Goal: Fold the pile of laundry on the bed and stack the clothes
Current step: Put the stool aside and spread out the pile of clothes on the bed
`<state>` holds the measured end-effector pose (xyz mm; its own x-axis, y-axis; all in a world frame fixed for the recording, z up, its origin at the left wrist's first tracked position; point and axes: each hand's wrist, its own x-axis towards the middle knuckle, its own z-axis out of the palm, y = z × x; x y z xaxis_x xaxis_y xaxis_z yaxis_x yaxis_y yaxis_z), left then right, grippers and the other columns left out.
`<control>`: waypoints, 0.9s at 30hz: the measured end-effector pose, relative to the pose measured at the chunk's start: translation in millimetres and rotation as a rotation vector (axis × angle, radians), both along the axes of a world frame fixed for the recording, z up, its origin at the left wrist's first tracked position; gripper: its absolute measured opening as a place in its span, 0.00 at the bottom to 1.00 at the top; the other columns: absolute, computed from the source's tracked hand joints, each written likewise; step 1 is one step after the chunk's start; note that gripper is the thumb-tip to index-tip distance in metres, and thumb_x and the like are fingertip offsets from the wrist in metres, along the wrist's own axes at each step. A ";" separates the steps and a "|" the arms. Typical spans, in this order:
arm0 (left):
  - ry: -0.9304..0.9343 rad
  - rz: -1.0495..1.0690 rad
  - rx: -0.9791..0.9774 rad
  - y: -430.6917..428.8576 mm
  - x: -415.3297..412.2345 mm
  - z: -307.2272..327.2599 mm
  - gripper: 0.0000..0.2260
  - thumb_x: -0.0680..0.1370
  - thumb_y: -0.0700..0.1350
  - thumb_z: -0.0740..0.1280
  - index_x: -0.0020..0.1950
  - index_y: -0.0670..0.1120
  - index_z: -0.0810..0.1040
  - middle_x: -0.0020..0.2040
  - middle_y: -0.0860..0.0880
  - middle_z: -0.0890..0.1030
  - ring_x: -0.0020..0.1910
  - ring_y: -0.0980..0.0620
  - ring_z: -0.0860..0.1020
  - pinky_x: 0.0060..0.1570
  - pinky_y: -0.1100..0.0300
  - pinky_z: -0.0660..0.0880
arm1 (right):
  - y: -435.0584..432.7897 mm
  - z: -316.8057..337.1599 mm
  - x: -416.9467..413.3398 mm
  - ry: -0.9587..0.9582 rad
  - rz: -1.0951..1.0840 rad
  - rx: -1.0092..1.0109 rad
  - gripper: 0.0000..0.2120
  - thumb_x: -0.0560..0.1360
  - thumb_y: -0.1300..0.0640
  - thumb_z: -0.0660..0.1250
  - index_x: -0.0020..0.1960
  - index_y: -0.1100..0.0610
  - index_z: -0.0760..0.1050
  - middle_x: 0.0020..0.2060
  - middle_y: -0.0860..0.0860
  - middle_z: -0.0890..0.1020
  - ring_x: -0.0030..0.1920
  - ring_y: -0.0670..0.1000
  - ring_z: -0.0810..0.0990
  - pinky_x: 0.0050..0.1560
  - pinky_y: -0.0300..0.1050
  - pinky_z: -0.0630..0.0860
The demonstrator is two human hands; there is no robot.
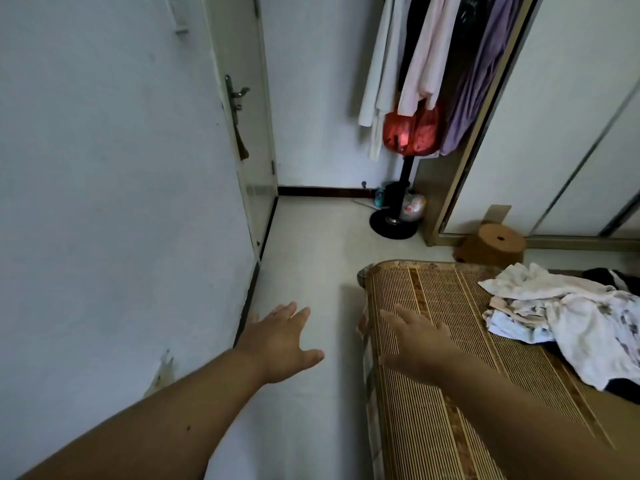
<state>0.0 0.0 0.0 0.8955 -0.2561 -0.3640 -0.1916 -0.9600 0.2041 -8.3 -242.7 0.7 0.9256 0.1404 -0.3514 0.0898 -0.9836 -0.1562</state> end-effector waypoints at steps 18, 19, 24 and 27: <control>0.023 -0.044 -0.057 37.9 305.7 -28.4 0.36 0.78 0.66 0.56 0.80 0.52 0.47 0.80 0.52 0.47 0.78 0.54 0.48 0.76 0.48 0.44 | 36.5 -49.1 270.4 0.087 -0.156 0.073 0.36 0.75 0.40 0.63 0.77 0.45 0.51 0.78 0.48 0.52 0.77 0.52 0.55 0.73 0.66 0.46; 0.016 -0.047 -0.072 36.1 317.4 -30.2 0.35 0.79 0.65 0.56 0.80 0.52 0.48 0.80 0.52 0.48 0.78 0.54 0.49 0.76 0.49 0.45 | 35.5 -49.7 281.4 0.091 -0.171 0.087 0.36 0.75 0.40 0.64 0.77 0.44 0.52 0.78 0.48 0.54 0.76 0.52 0.57 0.73 0.67 0.47; 0.000 -0.104 -0.087 6.1 405.3 -36.5 0.33 0.79 0.63 0.57 0.80 0.53 0.48 0.80 0.52 0.50 0.78 0.55 0.51 0.76 0.50 0.48 | 8.5 -47.1 365.8 0.074 -0.205 0.106 0.33 0.76 0.43 0.63 0.77 0.47 0.56 0.76 0.48 0.60 0.74 0.52 0.62 0.72 0.67 0.52; -0.006 -0.138 -0.086 -19.9 471.2 -38.7 0.33 0.79 0.61 0.58 0.79 0.53 0.50 0.80 0.51 0.51 0.78 0.55 0.53 0.76 0.50 0.51 | -15.3 -44.9 425.2 0.071 -0.185 0.074 0.31 0.77 0.43 0.62 0.76 0.47 0.57 0.74 0.49 0.64 0.72 0.53 0.66 0.72 0.62 0.57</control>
